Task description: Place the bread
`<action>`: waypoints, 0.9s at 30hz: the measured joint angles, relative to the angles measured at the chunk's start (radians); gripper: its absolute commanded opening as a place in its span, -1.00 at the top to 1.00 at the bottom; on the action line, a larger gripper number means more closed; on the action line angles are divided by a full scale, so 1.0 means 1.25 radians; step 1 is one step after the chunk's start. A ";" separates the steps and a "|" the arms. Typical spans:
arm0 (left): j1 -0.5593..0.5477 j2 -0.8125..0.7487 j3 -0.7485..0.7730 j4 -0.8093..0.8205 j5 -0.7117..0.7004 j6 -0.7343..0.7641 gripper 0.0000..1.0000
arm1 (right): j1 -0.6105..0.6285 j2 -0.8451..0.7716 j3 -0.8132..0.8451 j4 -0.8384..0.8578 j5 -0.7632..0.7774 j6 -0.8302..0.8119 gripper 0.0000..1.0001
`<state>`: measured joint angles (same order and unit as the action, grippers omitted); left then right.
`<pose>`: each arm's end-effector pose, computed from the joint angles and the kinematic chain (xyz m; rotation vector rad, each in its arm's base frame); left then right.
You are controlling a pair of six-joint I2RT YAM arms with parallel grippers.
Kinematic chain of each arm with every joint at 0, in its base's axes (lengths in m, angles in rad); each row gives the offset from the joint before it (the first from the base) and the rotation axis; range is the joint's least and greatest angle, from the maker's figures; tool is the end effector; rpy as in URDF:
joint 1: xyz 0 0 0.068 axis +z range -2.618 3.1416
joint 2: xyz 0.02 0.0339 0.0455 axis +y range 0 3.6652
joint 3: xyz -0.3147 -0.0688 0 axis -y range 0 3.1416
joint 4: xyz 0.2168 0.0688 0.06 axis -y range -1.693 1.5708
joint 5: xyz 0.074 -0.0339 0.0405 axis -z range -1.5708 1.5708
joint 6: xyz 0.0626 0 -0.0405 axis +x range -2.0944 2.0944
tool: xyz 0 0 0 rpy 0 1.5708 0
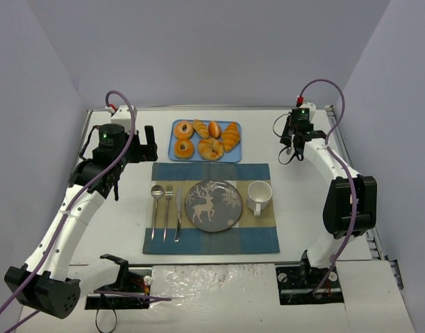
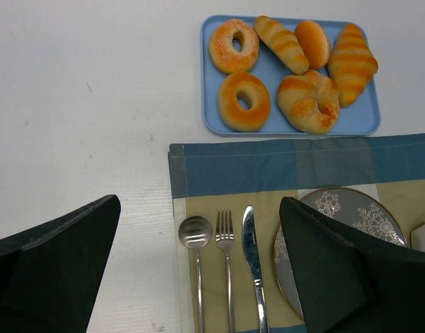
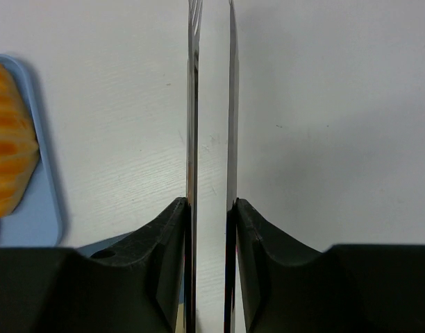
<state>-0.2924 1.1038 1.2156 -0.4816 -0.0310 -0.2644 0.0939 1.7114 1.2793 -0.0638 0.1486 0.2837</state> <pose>0.2059 -0.0599 0.4290 0.0066 1.9555 -0.3389 0.4047 0.0288 0.3241 0.2861 2.0418 0.0798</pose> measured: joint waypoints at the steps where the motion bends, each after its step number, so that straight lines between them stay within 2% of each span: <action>1: 0.000 0.000 0.000 0.000 0.000 0.000 -0.94 | 0.003 -0.007 0.000 -0.005 0.002 0.000 0.38; 11: 0.000 0.003 0.000 0.000 -0.003 0.000 -0.94 | 0.070 -0.076 0.000 -0.070 0.017 -0.001 0.30; 27: 0.001 0.005 0.000 0.000 -0.015 0.001 -0.94 | 0.240 -0.118 0.018 -0.108 -0.065 0.003 0.27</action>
<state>-0.2911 1.1107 1.2156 -0.4820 -0.0495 -0.2637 0.3944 1.5639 1.3022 -0.1984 0.0677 0.2871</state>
